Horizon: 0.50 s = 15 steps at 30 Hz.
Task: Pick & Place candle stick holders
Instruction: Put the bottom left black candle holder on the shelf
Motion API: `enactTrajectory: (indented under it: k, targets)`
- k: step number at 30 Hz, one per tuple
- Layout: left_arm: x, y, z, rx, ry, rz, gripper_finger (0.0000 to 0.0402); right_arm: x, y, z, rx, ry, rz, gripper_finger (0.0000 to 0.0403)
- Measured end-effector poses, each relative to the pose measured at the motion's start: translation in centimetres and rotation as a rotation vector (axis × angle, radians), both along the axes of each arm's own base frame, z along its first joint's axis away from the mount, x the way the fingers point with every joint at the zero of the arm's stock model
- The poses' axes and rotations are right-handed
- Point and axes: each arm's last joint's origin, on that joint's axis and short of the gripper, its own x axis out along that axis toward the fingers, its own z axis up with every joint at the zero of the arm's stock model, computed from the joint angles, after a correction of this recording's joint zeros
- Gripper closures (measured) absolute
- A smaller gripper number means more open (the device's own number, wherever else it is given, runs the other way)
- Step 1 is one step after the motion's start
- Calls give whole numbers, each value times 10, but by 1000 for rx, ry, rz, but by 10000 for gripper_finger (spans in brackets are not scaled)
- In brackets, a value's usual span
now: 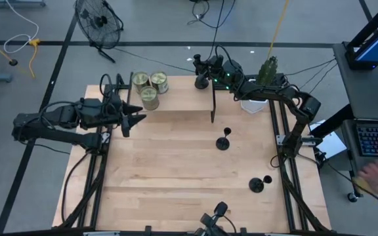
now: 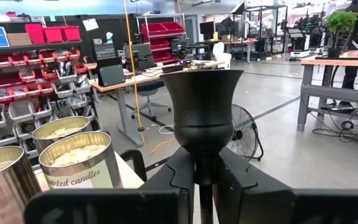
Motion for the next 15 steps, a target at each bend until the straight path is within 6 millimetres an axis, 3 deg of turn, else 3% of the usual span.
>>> enactTrajectory:
  k: [15]
  targets:
    - [-1,0,-3,13,35,-4,185,0,0,0,0,1,0,382]
